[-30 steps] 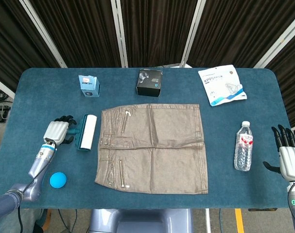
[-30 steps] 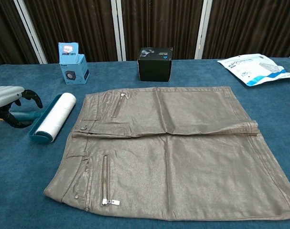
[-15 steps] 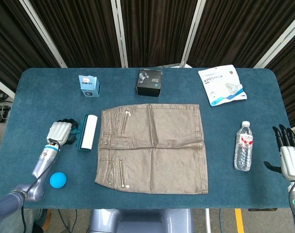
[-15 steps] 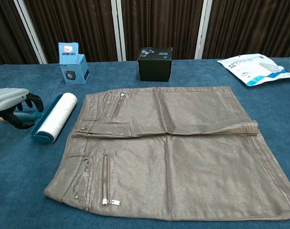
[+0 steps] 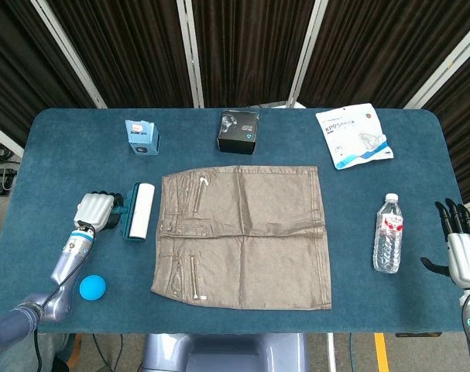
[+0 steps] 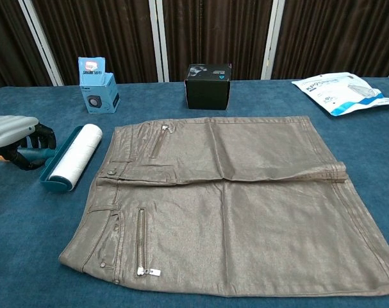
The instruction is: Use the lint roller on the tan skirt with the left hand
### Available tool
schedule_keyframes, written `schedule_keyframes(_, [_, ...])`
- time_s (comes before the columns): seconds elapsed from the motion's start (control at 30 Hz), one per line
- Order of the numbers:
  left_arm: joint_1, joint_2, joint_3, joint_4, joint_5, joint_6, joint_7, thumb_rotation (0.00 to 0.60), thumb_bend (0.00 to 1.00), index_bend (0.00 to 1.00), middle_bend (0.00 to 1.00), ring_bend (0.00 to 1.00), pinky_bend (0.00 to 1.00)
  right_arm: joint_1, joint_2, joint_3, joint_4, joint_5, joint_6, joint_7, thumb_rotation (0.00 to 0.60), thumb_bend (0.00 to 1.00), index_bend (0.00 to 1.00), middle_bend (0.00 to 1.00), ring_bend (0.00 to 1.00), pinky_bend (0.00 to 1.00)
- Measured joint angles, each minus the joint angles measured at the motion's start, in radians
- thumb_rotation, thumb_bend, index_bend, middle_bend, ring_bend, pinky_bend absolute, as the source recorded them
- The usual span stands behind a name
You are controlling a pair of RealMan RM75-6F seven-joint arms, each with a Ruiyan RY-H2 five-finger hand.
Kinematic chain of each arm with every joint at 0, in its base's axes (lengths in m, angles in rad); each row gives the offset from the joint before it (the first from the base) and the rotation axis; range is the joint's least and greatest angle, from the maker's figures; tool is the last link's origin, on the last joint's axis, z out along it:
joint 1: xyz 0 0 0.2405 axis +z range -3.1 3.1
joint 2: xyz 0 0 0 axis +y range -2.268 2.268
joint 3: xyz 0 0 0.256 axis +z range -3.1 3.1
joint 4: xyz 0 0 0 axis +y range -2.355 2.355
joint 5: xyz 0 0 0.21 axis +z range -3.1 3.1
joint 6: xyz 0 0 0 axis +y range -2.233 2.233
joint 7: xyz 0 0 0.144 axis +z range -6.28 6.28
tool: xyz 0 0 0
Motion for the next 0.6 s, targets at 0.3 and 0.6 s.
schedule_keyframes(0.3, [-0.012, 0.1, -0.007, -0.128, 0.013, 0.012, 0.047, 0.6, 0.67, 0.57, 0.46, 0.36, 0.43, -0.004, 0.009, 0.004, -0.012, -0.001, 0.001, 0.017, 0.6, 0.0, 0.0, 0.0, 0.0, 0.0])
schedule_keyframes(0.6, [-0.072, 0.227, -0.034, -0.334, -0.034, -0.019, 0.234, 0.6, 0.69, 0.58, 0.47, 0.36, 0.43, -0.007, 0.024, 0.016, -0.017, 0.011, -0.005, 0.054, 0.6, 0.0, 0.0, 0.0, 0.0, 0.0])
